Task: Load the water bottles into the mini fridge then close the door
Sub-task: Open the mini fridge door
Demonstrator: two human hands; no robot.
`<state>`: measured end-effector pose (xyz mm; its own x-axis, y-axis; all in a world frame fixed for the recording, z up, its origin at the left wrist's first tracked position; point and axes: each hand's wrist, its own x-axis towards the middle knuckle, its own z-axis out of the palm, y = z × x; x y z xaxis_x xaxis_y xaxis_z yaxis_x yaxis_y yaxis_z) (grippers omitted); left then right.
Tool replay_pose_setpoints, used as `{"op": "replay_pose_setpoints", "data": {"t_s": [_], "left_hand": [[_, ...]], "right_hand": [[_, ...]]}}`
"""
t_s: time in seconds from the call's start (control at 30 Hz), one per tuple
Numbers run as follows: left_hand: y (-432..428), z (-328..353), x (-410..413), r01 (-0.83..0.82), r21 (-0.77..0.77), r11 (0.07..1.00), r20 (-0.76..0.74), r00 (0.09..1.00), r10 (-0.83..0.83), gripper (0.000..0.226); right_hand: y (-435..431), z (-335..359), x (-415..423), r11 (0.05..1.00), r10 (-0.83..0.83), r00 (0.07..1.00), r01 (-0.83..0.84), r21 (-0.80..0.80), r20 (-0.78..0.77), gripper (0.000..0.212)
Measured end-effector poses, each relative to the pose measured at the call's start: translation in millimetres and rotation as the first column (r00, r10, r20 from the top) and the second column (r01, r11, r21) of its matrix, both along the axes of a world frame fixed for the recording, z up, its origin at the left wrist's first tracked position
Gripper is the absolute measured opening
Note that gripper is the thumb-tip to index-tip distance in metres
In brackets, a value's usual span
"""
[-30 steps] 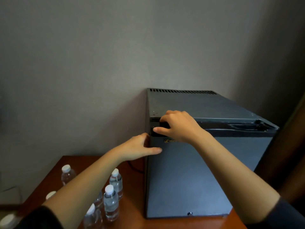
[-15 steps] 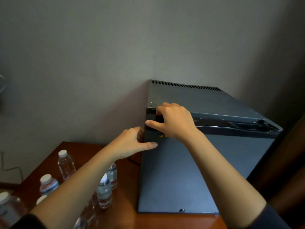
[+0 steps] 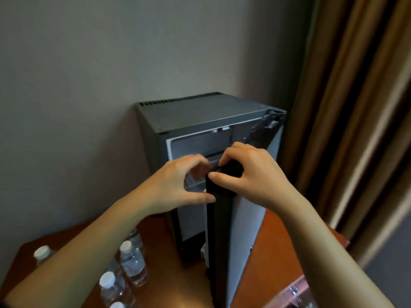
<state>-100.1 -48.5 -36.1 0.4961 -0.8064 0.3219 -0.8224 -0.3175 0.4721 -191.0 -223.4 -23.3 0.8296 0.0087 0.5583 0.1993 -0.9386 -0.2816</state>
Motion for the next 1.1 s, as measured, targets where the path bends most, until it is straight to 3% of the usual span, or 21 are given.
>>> {"op": "replay_pose_setpoints", "data": {"t_s": [0.1,0.33,0.47,0.63,0.77,0.9,1.1], "left_hand": [[-31,0,-17,0.178,-0.015,0.984,0.084,0.981,-0.176,0.072],[-111,-5,-61,0.358,0.002,0.934,0.353,0.873,-0.335,0.07],[-157,-1,-85,0.41,0.06,0.91,0.395,0.828,-0.399,0.075],[-214,8,-107,0.408,0.154,0.9,0.425,0.795,-0.433,0.064],[-244,13,-109,0.395,0.169,0.903,0.426,0.797,-0.428,0.061],[-255,15,-101,0.375,0.158,0.913,0.445,0.799,-0.405,0.06],[-256,17,-75,0.316,0.202,0.927,0.428,0.823,-0.374,0.058]], "right_hand": [[-16,-3,-40,0.992,-0.025,1.0,0.026,0.125,-0.011,0.044],[-66,-13,-132,0.922,-0.325,0.943,0.3,0.247,0.068,0.042],[-93,-19,-169,0.813,-0.531,0.842,0.473,0.34,0.098,0.013],[-133,-27,-179,0.633,-0.763,0.625,0.675,0.379,0.163,0.014],[-173,-29,-178,0.512,-0.856,0.485,0.752,0.416,0.179,0.019],[-202,-21,-181,0.433,-0.892,0.445,0.784,0.445,0.083,0.021],[-223,-5,-163,0.371,-0.927,0.371,0.88,0.296,0.057,0.023]]}}
